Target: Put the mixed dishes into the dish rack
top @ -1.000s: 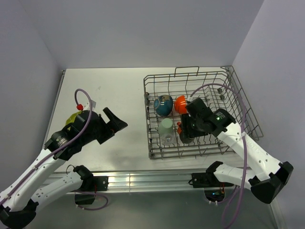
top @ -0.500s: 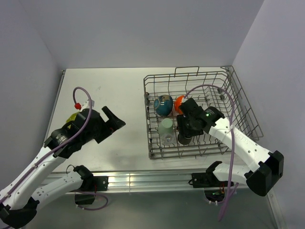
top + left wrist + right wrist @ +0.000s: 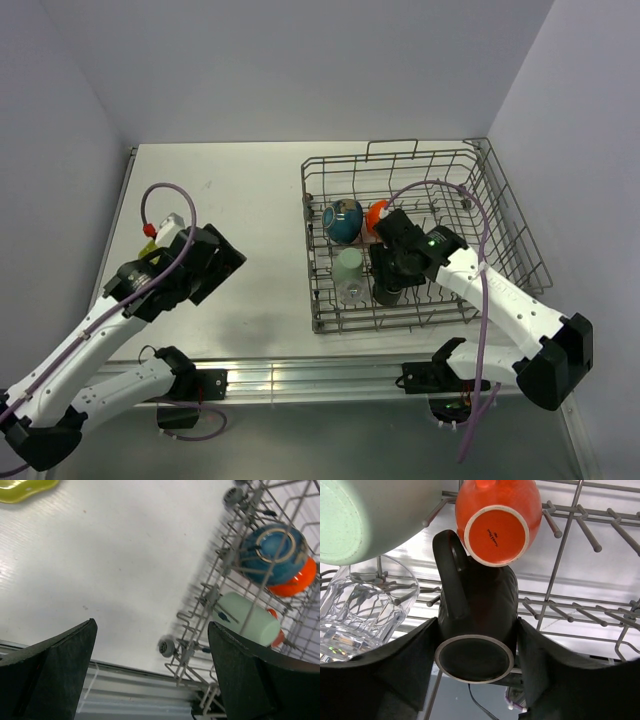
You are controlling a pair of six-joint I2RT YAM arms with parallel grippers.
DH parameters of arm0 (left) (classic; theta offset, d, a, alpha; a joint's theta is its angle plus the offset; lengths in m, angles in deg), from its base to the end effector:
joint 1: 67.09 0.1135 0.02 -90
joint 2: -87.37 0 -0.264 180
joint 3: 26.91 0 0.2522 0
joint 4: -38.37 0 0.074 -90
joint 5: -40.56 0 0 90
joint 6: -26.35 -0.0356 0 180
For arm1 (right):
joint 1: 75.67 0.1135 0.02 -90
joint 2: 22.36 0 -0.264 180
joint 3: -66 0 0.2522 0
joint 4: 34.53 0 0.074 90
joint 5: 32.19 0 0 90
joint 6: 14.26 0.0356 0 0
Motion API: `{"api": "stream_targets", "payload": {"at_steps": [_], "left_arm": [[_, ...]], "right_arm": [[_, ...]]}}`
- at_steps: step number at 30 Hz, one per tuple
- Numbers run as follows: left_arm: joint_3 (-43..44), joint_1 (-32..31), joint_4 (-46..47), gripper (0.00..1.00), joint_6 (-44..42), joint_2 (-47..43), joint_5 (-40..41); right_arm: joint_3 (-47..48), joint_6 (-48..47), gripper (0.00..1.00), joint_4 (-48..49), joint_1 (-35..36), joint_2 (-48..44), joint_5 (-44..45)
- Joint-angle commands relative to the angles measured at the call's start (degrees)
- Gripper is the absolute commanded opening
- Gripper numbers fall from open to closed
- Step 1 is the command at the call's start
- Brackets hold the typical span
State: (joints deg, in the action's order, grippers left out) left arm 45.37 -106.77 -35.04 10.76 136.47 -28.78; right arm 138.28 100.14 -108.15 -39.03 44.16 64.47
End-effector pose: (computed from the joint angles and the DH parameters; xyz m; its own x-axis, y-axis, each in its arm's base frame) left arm 0.1216 -0.0846 0.3298 -0.5671 -0.7006 -0.4331 -0.4559 0.7050 -0.5433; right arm 0.1685 0.1202 0.2797 -0.9072 -0.1634 -0.3876 -0.2008 0.9779 0.0579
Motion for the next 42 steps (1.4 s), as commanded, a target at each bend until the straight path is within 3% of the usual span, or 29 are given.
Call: {"api": "stream_targets", "payload": {"at_steps": [1, 2, 3, 4, 12, 21, 24, 28, 31, 35, 42], "left_arm": [[0.54, 1.71, -2.30, 0.99, 3.11, 2.39, 4.38], [0.63, 2.76, -2.57, 0.99, 3.11, 3.45, 4.64], [0.63, 3.20, -2.57, 0.99, 2.67, 5.46, 5.17], [0.54, 3.55, -2.22, 0.99, 1.80, 6.52, 5.52], [2.12, 8.56, -1.95, 0.99, -2.08, 16.01, 10.00], [3.71, 12.96, -4.86, 0.94, -7.87, 29.98, 22.48], [3.36, 13.40, -2.05, 0.92, -10.77, 31.23, 20.48], [-0.77, 15.94, 9.62, 0.91, -19.01, 29.47, 17.22], [-1.39, 18.41, 12.63, 0.94, -24.39, 30.61, 15.29], [-1.48, 19.46, 15.52, 0.89, -28.17, 32.63, 15.28], [-4.38, 20.96, 25.02, 0.93, -37.40, 36.76, 5.88]], "right_arm": [[1.15, 0.56, 0.71, 2.90, 0.88, -2.80, 1.25], [1.50, 0.56, 0.80, 2.99, 1.06, -3.41, 1.69], [2.12, 0.38, 0.96, 2.90, 1.06, -4.63, 1.78], [2.56, 0.21, 1.00, 2.90, 1.06, -5.17, 1.78], [8.61, 0.03, 1.00, 1.15, 1.94, -9.91, 1.34], [15.74, -1.29, 1.00, -0.17, 2.38, -18.09, -3.84], [15.75, -2.25, 1.00, -0.17, 2.38, -19.41, -5.60], [14.69, -3.04, 1.00, 0.61, 2.38, -21.52, -6.30], [13.73, -3.66, 1.00, 1.32, 2.38, -23.10, -8.24], [13.37, -4.62, 1.00, 1.41, 2.38, -24.60, -8.41], [13.11, -5.68, 1.00, 1.76, 2.38, -26.00, -8.24]]}}
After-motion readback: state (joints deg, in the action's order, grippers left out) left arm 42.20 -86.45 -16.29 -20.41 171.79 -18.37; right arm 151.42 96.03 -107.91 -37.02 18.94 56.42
